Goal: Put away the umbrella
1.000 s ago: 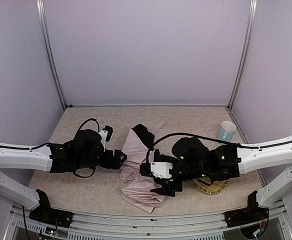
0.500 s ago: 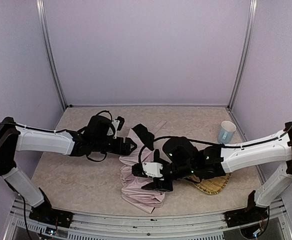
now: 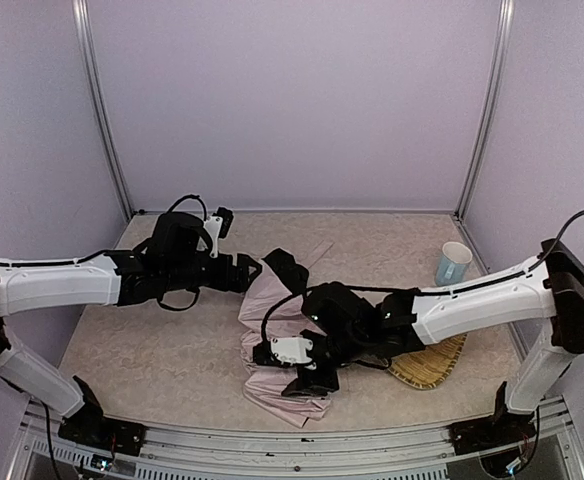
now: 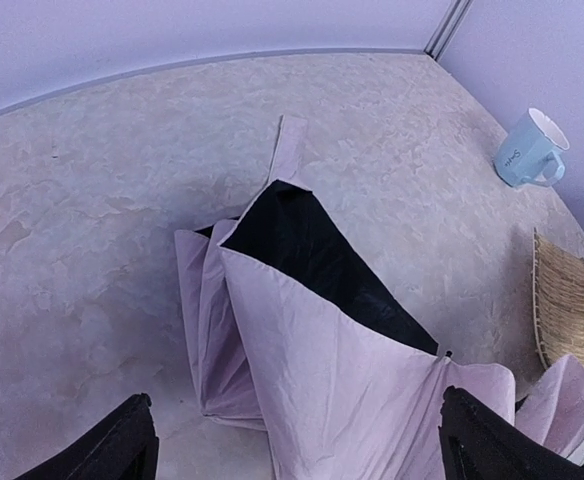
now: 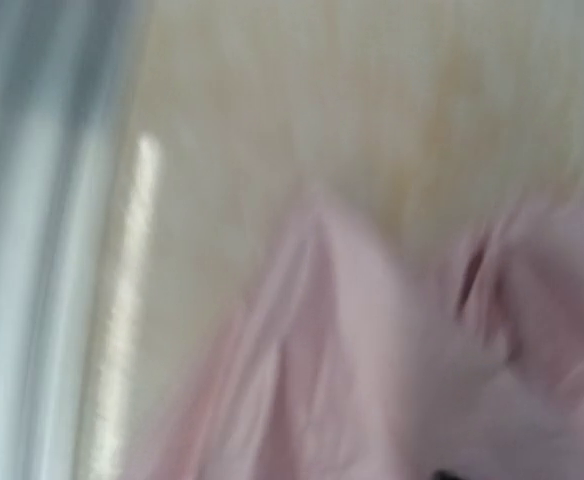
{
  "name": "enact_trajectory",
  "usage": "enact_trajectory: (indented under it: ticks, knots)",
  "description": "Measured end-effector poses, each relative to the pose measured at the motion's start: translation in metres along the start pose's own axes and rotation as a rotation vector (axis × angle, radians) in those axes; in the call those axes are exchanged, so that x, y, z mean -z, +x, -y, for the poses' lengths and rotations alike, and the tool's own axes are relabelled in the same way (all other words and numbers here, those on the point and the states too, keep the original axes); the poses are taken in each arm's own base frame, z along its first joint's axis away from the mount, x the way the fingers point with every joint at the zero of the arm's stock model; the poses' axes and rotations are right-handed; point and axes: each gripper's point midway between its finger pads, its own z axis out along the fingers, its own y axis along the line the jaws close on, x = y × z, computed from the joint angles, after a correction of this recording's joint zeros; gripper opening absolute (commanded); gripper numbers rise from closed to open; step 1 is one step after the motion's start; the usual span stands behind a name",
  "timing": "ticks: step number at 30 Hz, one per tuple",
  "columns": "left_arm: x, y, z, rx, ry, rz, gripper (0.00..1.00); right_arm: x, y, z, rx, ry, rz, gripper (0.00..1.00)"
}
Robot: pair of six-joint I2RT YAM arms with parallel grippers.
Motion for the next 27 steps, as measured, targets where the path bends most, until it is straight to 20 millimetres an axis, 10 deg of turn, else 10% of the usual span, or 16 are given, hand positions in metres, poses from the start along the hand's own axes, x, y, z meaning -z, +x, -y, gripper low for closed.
enact_trajectory:
  ticks: [9,17,27]
  knots:
    - [0.018,0.011,-0.014,0.011,-0.042,-0.012,0.96,0.092,-0.105,0.012,0.084,-0.041,0.225,0.98]
    - [0.034,-0.003,-0.013,0.027,-0.030,0.040,0.96,0.018,-0.028,0.085,0.019,0.033,-0.103,1.00]
    - [0.033,0.003,-0.027,0.028,-0.062,0.012,0.96,-0.053,0.034,0.099,0.039,-0.065,-0.309,0.99]
